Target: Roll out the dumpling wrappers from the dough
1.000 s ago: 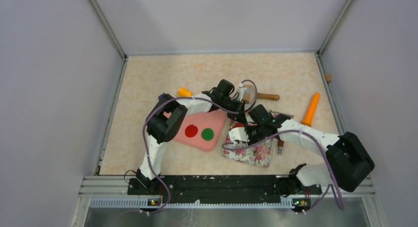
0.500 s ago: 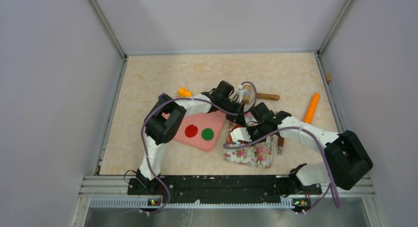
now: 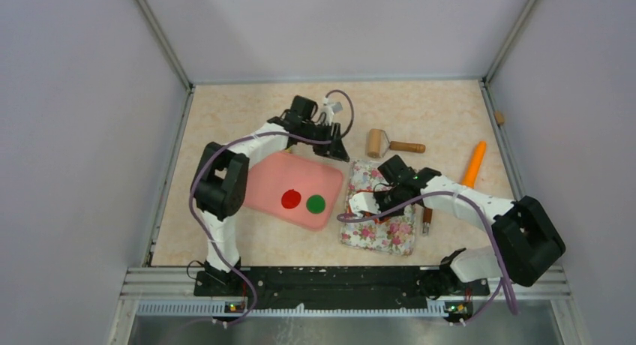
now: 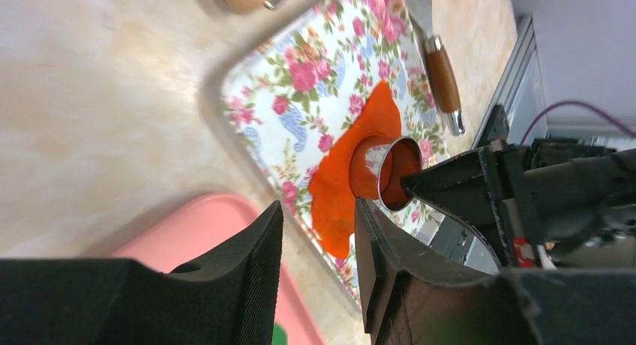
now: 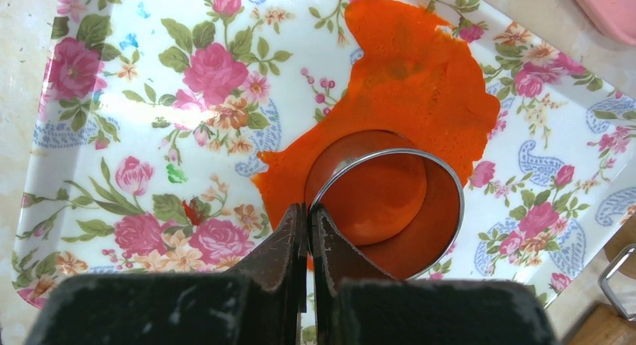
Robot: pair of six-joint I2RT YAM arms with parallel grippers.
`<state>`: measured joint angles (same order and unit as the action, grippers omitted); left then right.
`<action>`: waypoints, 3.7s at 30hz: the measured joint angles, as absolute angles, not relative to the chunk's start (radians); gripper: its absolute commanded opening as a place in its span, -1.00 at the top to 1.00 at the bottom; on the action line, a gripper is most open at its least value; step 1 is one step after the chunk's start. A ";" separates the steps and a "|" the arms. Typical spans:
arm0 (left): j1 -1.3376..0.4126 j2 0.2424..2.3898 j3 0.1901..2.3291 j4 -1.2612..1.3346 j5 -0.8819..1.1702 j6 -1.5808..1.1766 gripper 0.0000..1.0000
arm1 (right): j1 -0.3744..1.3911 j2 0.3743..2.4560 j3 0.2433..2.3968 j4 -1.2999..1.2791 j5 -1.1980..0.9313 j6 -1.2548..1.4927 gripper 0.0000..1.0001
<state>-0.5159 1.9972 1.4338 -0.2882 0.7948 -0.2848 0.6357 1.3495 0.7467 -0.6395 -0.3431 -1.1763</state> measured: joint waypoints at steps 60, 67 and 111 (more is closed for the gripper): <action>-0.276 1.573 1.219 -0.473 0.628 -0.098 -0.18 | 0.080 1.519 1.026 -0.471 -0.051 -0.645 1.00; -0.276 1.557 1.197 -0.476 0.623 -0.094 -0.19 | 0.039 1.582 1.009 -0.423 -0.042 -0.643 0.88; -0.484 1.779 1.136 -0.280 0.637 -0.358 -0.12 | 0.482 1.334 0.911 -0.584 -0.289 -0.422 -0.44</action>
<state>-0.4839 1.7786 1.1362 -0.2802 0.6373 -0.3584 0.4824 1.3338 0.9108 -0.5842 -0.2893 -0.4221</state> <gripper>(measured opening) 0.570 0.746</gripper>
